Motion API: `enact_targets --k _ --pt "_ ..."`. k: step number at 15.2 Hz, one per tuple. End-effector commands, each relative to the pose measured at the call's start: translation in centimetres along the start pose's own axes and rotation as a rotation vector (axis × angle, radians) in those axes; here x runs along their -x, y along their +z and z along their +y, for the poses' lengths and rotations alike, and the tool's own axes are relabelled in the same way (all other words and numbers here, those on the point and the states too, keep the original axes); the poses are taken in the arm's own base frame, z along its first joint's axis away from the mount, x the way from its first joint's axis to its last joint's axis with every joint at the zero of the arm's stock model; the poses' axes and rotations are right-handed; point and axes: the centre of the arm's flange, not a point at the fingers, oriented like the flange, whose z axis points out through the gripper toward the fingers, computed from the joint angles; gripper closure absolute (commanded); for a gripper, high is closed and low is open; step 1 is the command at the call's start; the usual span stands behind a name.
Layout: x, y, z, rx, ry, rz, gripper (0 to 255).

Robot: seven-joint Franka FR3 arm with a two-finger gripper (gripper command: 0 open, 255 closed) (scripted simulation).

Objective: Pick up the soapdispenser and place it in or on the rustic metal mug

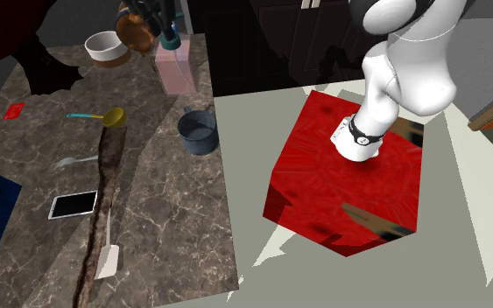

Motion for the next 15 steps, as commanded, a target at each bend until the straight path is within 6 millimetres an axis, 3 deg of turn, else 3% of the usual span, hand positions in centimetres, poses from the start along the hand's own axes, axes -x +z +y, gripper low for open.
enact_targets --k 1,15 --pt "0.1 0.9 0.3 0.0 -0.001 0.0 255" --pt "-0.9 8.2 0.8 0.0 -0.001 0.0 255"
